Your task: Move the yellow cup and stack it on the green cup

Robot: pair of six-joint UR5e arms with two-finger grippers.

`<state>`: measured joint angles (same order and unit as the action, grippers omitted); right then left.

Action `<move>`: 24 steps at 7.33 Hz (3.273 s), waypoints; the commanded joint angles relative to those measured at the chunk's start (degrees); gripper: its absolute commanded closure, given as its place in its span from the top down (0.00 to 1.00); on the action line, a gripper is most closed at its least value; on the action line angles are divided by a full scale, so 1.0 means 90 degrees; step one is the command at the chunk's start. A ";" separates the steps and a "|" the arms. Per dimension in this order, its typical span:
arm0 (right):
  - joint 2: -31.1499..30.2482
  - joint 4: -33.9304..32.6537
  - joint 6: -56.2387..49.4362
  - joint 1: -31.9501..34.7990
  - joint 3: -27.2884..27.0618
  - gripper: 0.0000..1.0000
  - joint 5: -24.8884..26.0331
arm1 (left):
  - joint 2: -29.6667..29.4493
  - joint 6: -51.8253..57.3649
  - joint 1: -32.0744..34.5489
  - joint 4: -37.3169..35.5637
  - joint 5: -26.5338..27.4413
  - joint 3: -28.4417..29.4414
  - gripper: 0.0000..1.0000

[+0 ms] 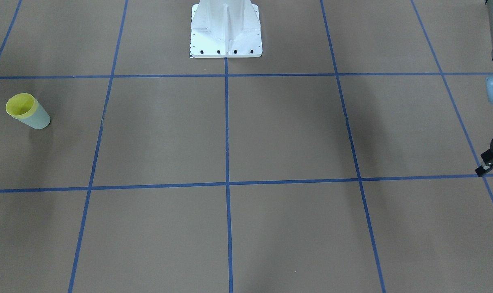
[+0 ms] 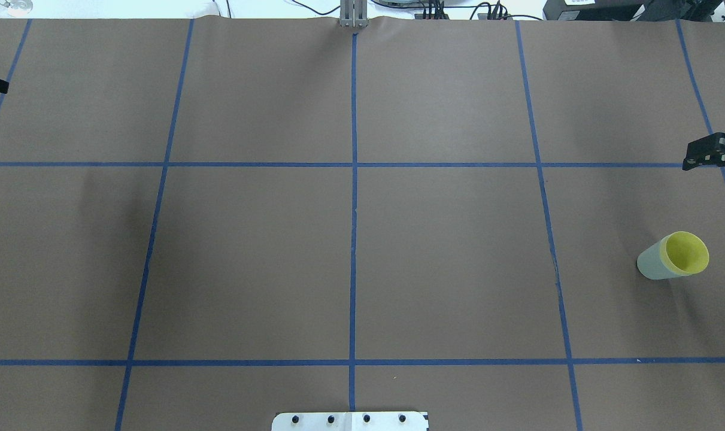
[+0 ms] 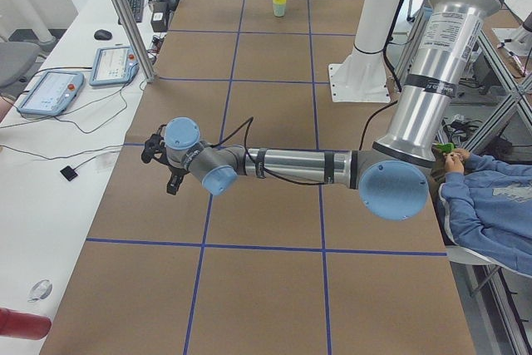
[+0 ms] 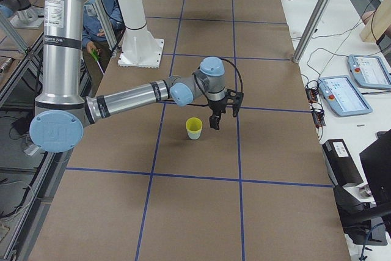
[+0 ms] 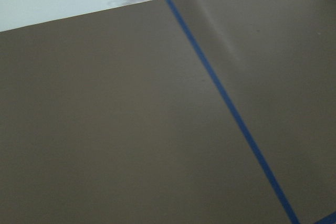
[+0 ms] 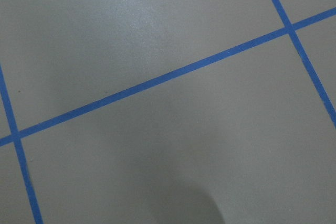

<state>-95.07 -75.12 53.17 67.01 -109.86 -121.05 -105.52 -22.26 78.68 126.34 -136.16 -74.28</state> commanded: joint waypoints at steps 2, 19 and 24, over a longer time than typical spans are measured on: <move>0.0026 -0.0032 -0.1186 0.0638 0.0408 1.00 -0.0698 | 0.0201 0.1659 0.0544 -0.2429 -0.0466 -0.0542 0.99; -0.0198 0.0066 -0.3472 0.1089 0.0927 1.00 -0.1237 | 0.3013 0.2053 0.0848 -0.3423 -0.0213 -0.4003 1.00; -0.0179 0.0105 -0.3447 0.1099 0.1025 1.00 -0.1276 | 0.3120 0.2063 0.0857 -0.3442 -0.0368 -0.4334 1.00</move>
<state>-96.80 -74.24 22.10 76.90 -100.48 -132.55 -78.06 -3.70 86.39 95.43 -138.60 -112.47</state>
